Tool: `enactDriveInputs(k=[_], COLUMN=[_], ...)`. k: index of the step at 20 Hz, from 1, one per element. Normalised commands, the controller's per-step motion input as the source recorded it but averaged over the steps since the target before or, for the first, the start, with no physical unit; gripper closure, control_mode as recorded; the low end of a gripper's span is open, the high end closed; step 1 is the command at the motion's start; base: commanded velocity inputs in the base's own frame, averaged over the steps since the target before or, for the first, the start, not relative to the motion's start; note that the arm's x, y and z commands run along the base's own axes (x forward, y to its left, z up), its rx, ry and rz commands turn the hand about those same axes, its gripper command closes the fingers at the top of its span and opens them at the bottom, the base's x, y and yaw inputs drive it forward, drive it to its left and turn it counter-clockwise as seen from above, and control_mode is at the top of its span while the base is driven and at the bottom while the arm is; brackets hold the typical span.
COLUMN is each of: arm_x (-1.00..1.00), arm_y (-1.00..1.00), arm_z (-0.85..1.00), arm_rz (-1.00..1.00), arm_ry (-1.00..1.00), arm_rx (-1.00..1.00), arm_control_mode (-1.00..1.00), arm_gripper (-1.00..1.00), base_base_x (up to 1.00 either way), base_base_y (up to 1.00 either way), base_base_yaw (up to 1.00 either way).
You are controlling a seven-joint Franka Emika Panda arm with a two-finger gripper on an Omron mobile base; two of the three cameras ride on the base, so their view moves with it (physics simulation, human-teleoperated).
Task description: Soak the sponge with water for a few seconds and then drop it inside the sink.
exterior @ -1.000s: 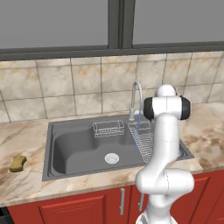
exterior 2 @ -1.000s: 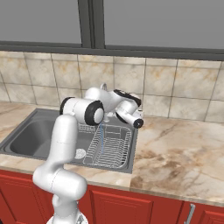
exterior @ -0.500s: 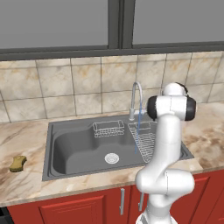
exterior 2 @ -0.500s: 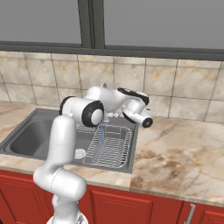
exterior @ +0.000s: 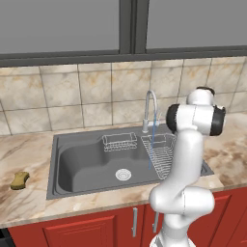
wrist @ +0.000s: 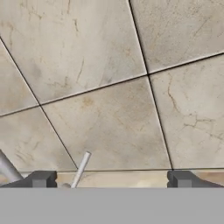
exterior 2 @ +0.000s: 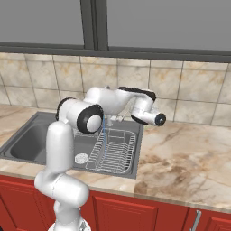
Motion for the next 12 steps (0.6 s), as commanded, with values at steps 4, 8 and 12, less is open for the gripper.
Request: enactDriveInputs(k=[4,8,12], arm_x=[-0.55,-0.57,-0.55], arm_y=[-0.15,-0.11,-0.04], arm_z=[0.12,0.10,0.05], arm_rz=[0.00,0.00,0.00], arm_ry=[0.33,0.30,0.21], arm_rx=[0.02,0.01,0.00], arm_control_mode=[-1.00,-1.00,-1.00], arm_gripper=[-1.00,-1.00,-1.00], base_base_x=[0.00,0.00,0.00], base_base_y=[0.00,0.00,0.00], base_base_yaw=[0.00,0.00,0.00])
